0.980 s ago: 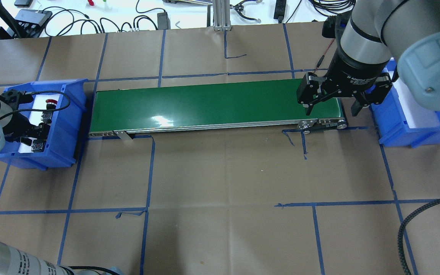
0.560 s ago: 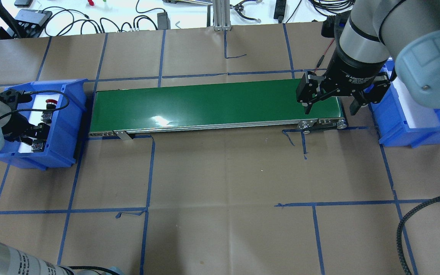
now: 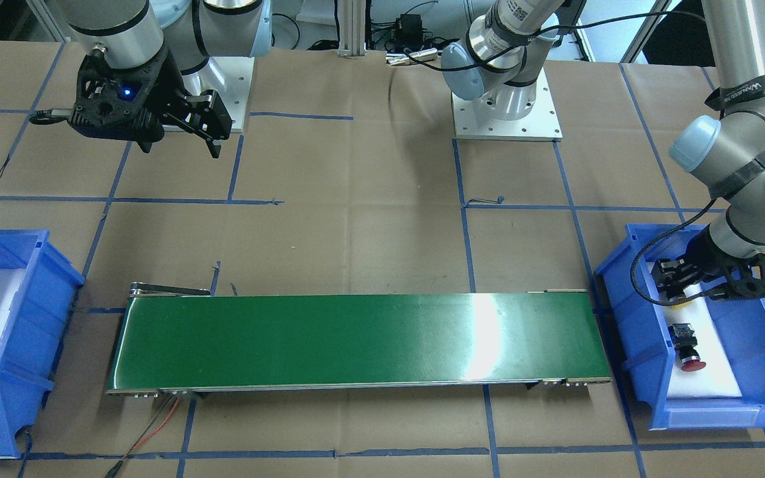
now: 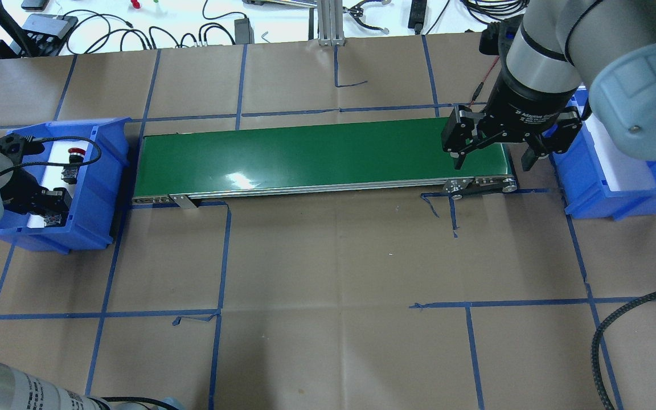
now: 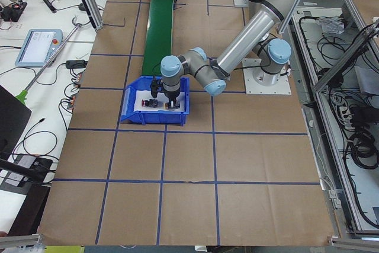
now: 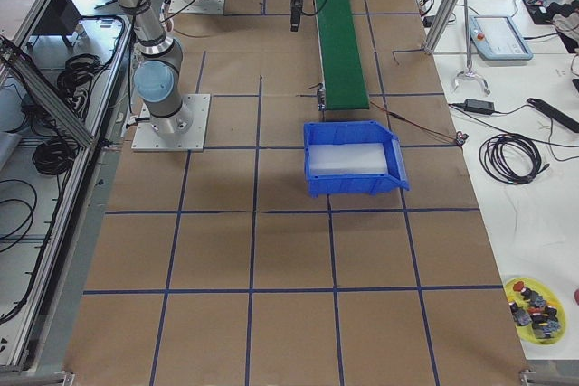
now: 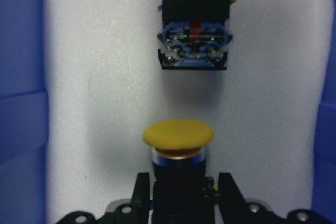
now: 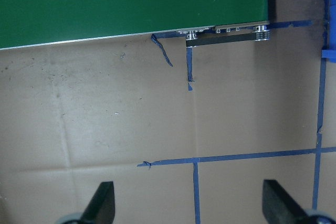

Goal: Transport two buttons from left to right
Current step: 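Lift the yellow button and carry it to the near end of the conveyor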

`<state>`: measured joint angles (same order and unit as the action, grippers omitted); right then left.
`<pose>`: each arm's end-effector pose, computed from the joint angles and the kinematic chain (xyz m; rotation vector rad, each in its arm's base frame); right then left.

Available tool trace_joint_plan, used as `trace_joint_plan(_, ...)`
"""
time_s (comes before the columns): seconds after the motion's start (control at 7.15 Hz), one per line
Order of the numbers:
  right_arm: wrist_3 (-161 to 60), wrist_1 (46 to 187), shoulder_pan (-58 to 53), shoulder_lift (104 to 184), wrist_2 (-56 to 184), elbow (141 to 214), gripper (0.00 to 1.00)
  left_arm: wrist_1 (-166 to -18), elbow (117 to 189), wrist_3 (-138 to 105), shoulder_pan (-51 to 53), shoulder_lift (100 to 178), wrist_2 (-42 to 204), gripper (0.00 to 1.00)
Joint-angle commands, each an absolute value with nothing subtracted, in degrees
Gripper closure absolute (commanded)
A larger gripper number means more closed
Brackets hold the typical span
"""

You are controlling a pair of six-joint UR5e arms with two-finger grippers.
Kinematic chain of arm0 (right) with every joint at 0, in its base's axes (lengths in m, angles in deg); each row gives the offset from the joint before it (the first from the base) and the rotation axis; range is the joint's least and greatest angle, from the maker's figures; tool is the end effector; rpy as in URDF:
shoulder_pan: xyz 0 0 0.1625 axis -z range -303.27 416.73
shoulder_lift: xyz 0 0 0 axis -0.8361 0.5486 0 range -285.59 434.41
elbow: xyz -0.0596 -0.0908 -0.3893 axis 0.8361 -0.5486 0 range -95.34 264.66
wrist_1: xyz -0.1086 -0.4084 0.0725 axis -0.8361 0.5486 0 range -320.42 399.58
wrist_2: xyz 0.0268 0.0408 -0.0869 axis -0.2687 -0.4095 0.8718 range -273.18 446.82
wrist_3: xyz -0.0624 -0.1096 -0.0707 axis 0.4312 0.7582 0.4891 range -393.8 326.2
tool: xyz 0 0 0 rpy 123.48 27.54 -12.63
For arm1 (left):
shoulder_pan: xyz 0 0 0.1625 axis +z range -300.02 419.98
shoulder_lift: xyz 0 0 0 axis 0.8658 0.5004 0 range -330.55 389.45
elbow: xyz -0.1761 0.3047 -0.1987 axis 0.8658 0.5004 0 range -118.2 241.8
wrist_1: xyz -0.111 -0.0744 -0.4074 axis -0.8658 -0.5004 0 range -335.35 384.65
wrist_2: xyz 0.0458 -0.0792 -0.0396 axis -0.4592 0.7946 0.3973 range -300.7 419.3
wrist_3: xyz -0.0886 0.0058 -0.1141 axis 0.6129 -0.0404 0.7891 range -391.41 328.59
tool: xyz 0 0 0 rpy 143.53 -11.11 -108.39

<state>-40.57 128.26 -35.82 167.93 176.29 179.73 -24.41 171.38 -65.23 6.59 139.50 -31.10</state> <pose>0.1556 -0.4684 0.4055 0.1160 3.1332 0.0792 0.2251 -0.5247 0.1400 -0.0762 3.1216 -0.0225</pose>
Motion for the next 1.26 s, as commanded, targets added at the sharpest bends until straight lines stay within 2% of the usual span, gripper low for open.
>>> trace_joint_plan(0.0, -40.6, 128.3, -35.8, 167.9, 176.3, 179.8, 0.00, -32.5, 167.3, -65.2, 6.5, 135.2, -31.4, 0.97)
trace_joint_plan(0.28, -40.6, 128.3, -35.8, 168.0, 176.3, 179.9, 0.00, -48.3, 156.2, -65.2, 6.2, 132.6, -31.4, 0.97)
trace_joint_plan(0.56, -40.6, 128.1, -36.2, 168.0, 176.3, 180.0, 0.00, -56.9, 147.3, -65.0, 4.6, 133.7, -31.4, 0.97)
trace_joint_plan(1.12, -40.6, 128.2, -36.2, 167.9, 176.2, 180.1, 0.00, -56.2, 144.9, -58.7, -8.1, 134.7, -31.7, 0.97)
